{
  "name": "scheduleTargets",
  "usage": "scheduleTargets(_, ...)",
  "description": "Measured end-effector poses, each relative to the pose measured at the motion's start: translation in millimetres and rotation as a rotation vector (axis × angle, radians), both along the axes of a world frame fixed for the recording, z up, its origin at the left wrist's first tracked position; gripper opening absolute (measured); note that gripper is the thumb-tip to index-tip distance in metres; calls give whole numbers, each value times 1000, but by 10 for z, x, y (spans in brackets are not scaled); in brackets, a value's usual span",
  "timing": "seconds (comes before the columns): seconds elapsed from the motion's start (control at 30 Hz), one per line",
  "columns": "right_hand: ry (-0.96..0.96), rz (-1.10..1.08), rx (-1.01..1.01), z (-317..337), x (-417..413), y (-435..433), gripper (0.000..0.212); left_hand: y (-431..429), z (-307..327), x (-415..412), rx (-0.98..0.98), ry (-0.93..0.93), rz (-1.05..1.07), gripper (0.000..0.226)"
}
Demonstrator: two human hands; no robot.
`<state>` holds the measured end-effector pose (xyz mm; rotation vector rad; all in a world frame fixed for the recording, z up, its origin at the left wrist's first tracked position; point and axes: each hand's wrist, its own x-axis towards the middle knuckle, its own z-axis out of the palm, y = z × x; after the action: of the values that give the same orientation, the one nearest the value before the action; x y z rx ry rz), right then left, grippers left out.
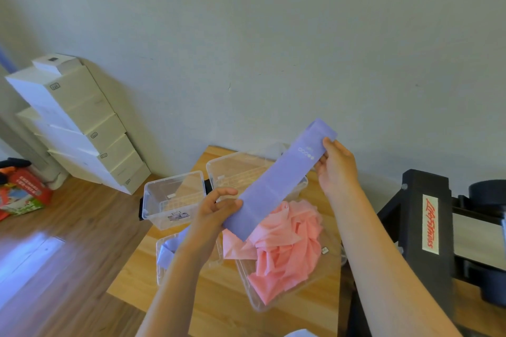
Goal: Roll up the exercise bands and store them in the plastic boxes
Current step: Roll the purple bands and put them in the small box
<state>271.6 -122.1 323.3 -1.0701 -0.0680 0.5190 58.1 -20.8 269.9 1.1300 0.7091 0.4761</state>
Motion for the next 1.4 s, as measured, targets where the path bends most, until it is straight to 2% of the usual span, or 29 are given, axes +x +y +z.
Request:
scheduleTargets(0.07, 27, -3, -8, -53, -24, -29, 27, -6, 81, -2, 14, -26, -18, 28)
scheduleTargets(0.23, 101, 69, -167, -257, -110, -68, 16, 14, 206, 53, 99, -55, -25, 19)
scheduleTargets(0.33, 4, 158, -345, -296, -225, -77, 13, 20, 280, 125, 132, -62, -7, 26)
scheduleTargets(0.43, -205, 276, -457, -230, -398, -37, 20, 38, 320, 221, 188, -28, 3, 22)
scheduleTargets(0.6, -467, 690, -367, -137, -717, 82, 18, 48, 349, 258, 251, -61, -60, 19)
scheduleTargets(0.67, -511, 770, -343, -140, -766, 96, 17, 57, 359, 226, 240, -50, -69, 19)
scheduleTargets(0.73, -539, 776, -340, -148, -775, 107, 22, 86, 357, 179, 189, -46, -44, 20)
scheduleTargets(0.87, -614, 691, -357, -219, -779, 159, 28, 177, 361, 53, 104, -51, -50, 39)
scheduleTargets(1.0, -579, 629, -355, -209, -752, 178, 43, 224, 396, -19, -2, -150, -124, 44)
scheduleTargets(1.13, -513, 615, -326, -163, -742, 189, 49, 198, 405, -29, -10, -178, -92, 44)
scheduleTargets(1.2, -489, 643, -293, -157, -733, 167, 37, 175, 422, 2, -4, -169, -75, 39)
scheduleTargets(1.3, -431, 697, -232, -132, -702, 105, 6, 153, 449, 64, 14, -144, -21, 25)
scheduleTargets(1.4, -421, 758, -170, -94, -680, 51, 9, 146, 508, 104, 92, -123, -4, 18)
